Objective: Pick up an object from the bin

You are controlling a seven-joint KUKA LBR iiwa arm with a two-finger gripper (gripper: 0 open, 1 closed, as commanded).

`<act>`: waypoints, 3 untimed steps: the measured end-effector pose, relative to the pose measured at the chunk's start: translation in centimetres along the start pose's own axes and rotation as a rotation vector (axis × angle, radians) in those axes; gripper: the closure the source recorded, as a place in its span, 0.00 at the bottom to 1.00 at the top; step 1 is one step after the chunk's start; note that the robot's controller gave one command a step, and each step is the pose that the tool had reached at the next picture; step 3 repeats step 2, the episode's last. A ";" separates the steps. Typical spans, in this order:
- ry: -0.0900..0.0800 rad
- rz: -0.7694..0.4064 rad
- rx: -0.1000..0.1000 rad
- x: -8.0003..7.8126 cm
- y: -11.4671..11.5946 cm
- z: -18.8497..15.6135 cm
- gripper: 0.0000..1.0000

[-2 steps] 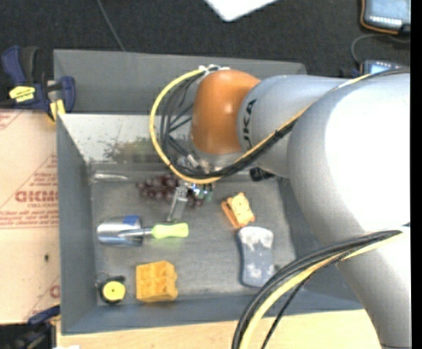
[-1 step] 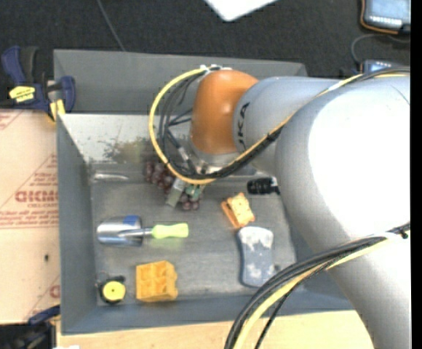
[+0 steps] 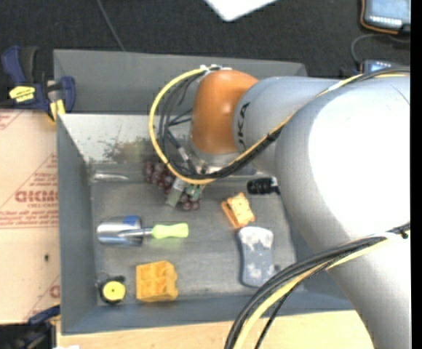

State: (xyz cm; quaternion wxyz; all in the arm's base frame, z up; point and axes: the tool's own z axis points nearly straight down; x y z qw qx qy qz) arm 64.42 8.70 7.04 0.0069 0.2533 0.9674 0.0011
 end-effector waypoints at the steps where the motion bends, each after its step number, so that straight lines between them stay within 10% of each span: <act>1: 0.002 0.000 0.002 0.1 -0.1 -0.4 1.00; 3: 0.005 0.000 0.004 0.1 -0.1 -1.8 1.00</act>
Offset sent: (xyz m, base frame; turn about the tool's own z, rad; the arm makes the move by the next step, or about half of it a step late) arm 0.0001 0.0001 0.0098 0.0000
